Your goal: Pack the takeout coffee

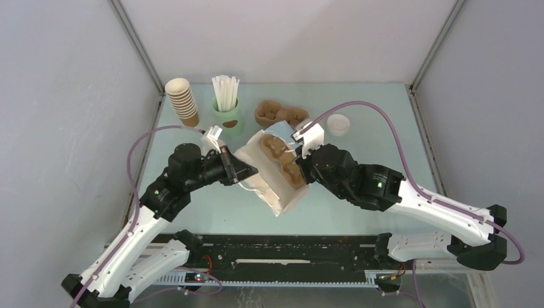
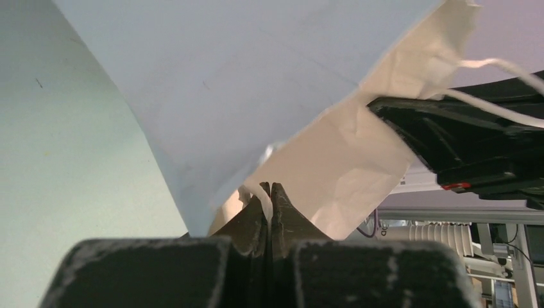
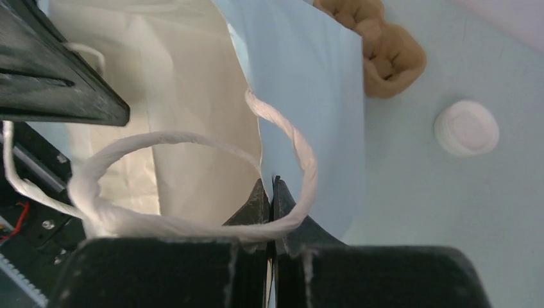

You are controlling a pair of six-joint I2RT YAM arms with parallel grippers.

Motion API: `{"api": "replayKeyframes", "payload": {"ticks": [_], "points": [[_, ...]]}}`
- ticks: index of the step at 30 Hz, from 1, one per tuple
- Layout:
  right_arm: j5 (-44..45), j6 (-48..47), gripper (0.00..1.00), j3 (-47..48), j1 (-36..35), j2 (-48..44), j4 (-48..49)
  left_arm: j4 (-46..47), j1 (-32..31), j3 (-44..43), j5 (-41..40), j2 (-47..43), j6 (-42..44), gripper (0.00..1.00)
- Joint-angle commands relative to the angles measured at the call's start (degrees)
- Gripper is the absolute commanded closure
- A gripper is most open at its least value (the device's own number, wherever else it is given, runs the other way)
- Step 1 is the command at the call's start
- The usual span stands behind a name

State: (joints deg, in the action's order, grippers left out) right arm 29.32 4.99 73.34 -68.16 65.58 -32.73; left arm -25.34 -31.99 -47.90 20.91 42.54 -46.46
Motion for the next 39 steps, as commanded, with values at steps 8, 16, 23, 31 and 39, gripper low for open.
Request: {"api": "replayKeyframes", "payload": {"ticks": [8,16,23,31,39], "points": [[-4.22,20.44,0.86,2.48,2.04,-1.05,-10.33,-3.0,0.12,-5.77,-1.28,3.63,0.64,1.0],[-10.54,20.61,0.42,7.26,2.96,-0.5,-14.75,-9.32,2.31,-8.49,-0.18,7.67,4.42,1.0],[-10.6,17.85,0.23,8.22,4.73,-2.67,-14.16,-7.99,2.63,-12.39,2.64,13.4,5.1,1.0],[-11.5,15.03,0.18,8.0,8.49,-6.13,-15.22,-5.19,2.63,-21.77,4.84,23.97,6.22,1.0],[-12.09,12.7,0.17,5.5,12.96,-10.15,-15.24,-5.97,2.47,-33.2,8.12,33.63,7.43,0.98]]}}
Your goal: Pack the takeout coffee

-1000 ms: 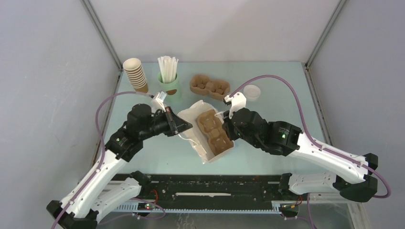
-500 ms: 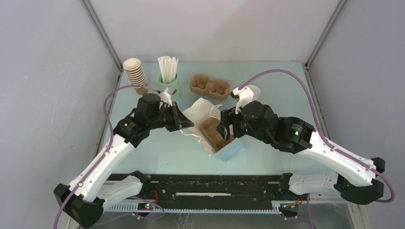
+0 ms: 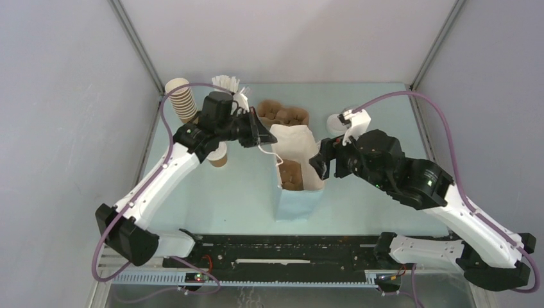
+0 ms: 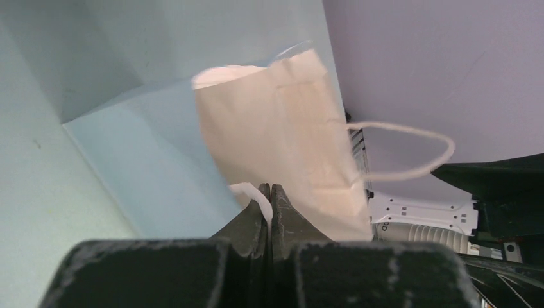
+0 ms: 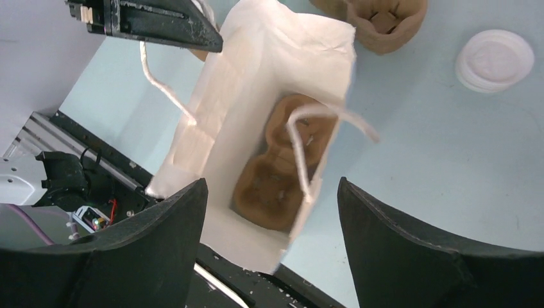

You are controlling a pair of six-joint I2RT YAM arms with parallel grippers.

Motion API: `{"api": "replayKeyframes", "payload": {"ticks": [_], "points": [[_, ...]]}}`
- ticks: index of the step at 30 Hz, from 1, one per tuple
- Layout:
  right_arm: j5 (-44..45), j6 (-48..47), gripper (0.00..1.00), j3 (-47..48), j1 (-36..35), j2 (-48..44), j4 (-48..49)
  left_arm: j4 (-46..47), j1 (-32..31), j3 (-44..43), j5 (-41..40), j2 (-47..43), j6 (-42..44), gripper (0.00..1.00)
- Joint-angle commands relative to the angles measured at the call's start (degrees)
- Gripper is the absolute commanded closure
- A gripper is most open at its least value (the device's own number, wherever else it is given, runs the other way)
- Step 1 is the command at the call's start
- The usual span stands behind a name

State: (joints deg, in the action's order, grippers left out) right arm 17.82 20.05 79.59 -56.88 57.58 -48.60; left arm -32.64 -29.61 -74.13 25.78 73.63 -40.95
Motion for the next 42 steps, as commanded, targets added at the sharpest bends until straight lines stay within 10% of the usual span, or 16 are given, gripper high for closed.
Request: {"api": "replayKeyframes", "payload": {"ticks": [1,21,37,42], "points": [[-0.98,-2.34,0.17,-1.24,2.28,-2.59,0.88,1.35,-0.05,-7.73,3.64,3.36,1.85,0.97],[-0.84,19.3,0.22,-1.4,-3.02,3.17,15.17,-10.49,0.14,-6.95,-5.57,-4.01,12.32,0.61],[24.58,19.19,0.26,-2.27,-6.73,12.89,23.03,-18.87,0.6,-5.45,-22.96,-19.36,23.43,0.27],[24.69,18.66,0.28,-2.27,-5.78,13.86,23.69,-14.86,0.6,-0.94,-14.03,-21.8,20.77,0.21]]}}
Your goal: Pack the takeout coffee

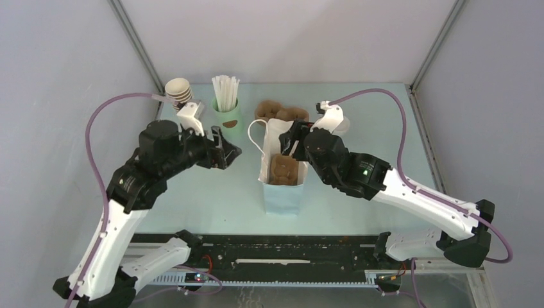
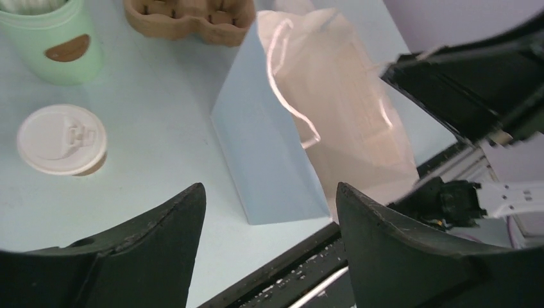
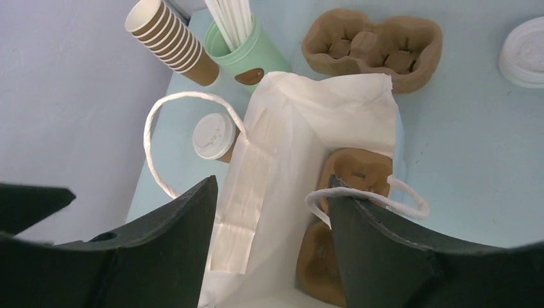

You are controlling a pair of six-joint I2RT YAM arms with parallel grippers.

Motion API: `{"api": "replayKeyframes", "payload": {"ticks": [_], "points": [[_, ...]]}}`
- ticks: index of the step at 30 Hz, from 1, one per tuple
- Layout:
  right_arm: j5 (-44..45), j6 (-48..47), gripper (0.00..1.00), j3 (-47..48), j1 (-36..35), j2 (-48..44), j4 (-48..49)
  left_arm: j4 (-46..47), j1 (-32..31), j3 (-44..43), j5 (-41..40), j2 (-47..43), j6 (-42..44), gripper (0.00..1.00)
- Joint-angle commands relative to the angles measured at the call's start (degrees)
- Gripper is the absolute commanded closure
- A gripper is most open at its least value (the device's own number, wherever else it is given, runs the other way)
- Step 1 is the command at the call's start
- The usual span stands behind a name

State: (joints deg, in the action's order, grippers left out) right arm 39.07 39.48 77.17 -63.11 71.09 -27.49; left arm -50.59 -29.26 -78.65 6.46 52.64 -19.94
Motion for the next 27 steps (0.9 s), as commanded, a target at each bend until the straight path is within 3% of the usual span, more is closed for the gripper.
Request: {"api": "replayKeyframes", "payload": {"ticks": [1,4,8,10,12,13,17,21,24,27], "points": [[3.26,-0.81,0.3,0.1,0.71,0.63,2.7,4.67,0.25,4.69,8.14,-0.79,-1.57,0.2],[3.29,-0.48,0.34,0.09,1.14,2.22,3.63,8.95,0.21,7.75,12.34,-1.0,-5.32,0.2],[4.66,-1.87,0.44,0.14,1.07,4.37,6.28,9.39,0.16,7.73,11.72,-1.1,-6.15,0.21],[5.45,-3.58,0.63,0.11,0.78,4.14,6.52,8.37,0.16,7.2,9.79,-1.59,-5.37,0.21],[5.12,-7.28,0.9,0.17,0.46,3.22,6.46,6.94,0.23,6.66,7.05,-2.11,-4.35,0.2],[3.1,-10.43,0.98,0.17,0.56,2.16,6.64,6.08,0.19,6.43,5.52,-2.3,-3.8,0.2],[-12.52,-26.26,1.0,-0.73,1.27,-5.53,5.42,2.22,0.25,5.61,-2.89,-3.45,-1.75,0.18],[-27.24,-27.29,1.0,-0.7,10.22,-13.26,-0.32,0.93,0.42,7.21,-6.29,-3.99,-2.35,0.18],[-35.24,-27.78,1.0,-0.66,16.35,-16.07,-1.63,2.3,0.43,7.93,-3.89,-3.7,-5.93,0.18],[-47.89,-28.72,1.0,-0.7,20.39,-16.27,-1.46,9.74,0.43,10.75,5.04,-4.65,-12.29,0.15]]}}
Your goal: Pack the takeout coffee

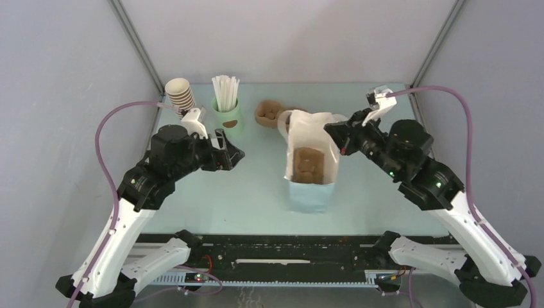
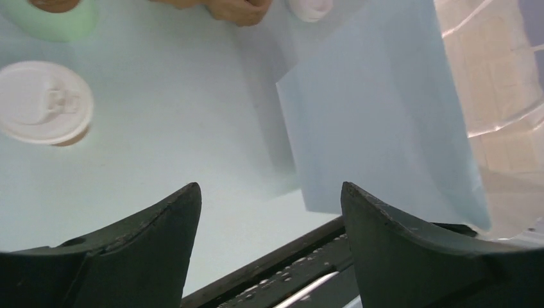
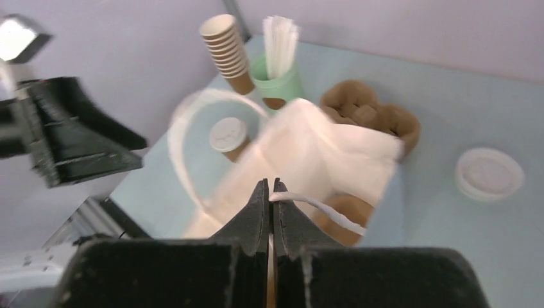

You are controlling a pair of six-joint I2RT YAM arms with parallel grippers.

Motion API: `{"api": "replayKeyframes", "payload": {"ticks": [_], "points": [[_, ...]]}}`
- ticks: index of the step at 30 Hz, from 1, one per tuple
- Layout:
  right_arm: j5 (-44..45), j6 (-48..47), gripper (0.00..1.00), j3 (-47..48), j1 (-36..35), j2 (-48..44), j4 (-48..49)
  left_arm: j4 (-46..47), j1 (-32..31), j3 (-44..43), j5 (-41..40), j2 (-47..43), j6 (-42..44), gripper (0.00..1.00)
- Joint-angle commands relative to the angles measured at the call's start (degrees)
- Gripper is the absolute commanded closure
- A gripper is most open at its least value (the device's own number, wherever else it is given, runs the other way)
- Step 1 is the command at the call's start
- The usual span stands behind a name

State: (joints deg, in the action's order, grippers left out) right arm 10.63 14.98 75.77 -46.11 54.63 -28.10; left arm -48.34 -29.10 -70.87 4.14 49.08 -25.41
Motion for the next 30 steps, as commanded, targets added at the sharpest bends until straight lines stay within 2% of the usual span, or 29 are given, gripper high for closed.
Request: {"api": "replayKeyframes", "payload": {"ticks": [1,3,5,8,11,13,16,19,22,26,30], "points": [[-24.61,-6.13,1.0,0.89,4.6,0.57,-0.78,9.51,0.27,3.44,9.51,-1.32,-9.05,0.14],[-33.11,-10.24,1.0,1.4,7.0,1.49,-1.55,14.01,0.27,4.25,12.9,-2.69,-12.76,0.14],[-42.8,-16.16,1.0,2.61,9.38,3.57,-4.82,17.45,0.27,3.9,12.82,-4.45,-15.13,0.14],[-49.27,-23.39,1.0,4.2,9.11,6.4,-9.43,16.43,0.27,0.66,9.22,-5.3,-15.32,0.12],[-54.34,-25.65,1.0,1.69,8.11,6.15,-8.07,16.1,0.27,-0.74,8.43,-2.86,-10.69,0.08],[-57.17,-26.68,1.0,0.98,7.13,6.38,-8.79,13.84,0.27,-1.65,7.05,0.49,-9.12,0.11],[-60.93,-27.94,1.0,0.79,5.99,7.23,-11.68,16.13,0.2,-0.13,10.76,4.49,-6.26,0.12],[-64.73,-28.24,1.0,0.61,6.22,7.5,-14.49,15.55,0.11,0.58,10.8,7.25,-0.09,0.12],[-65.14,-25.52,1.0,-0.92,7.0,7.04,-13.51,14.97,0.05,1.59,13.43,9.04,4.34,0.11],[-63.9,-21.52,1.0,-2.36,7.79,6.41,-10.87,20.81,-1.57,7.73,19.11,8.97,2.47,0.11],[-65.15,-19.94,1.0,-2.9,8.33,5.9,-10.33,27.85,-6.12,15.77,16.8,5.87,0.45,0.1]]}}
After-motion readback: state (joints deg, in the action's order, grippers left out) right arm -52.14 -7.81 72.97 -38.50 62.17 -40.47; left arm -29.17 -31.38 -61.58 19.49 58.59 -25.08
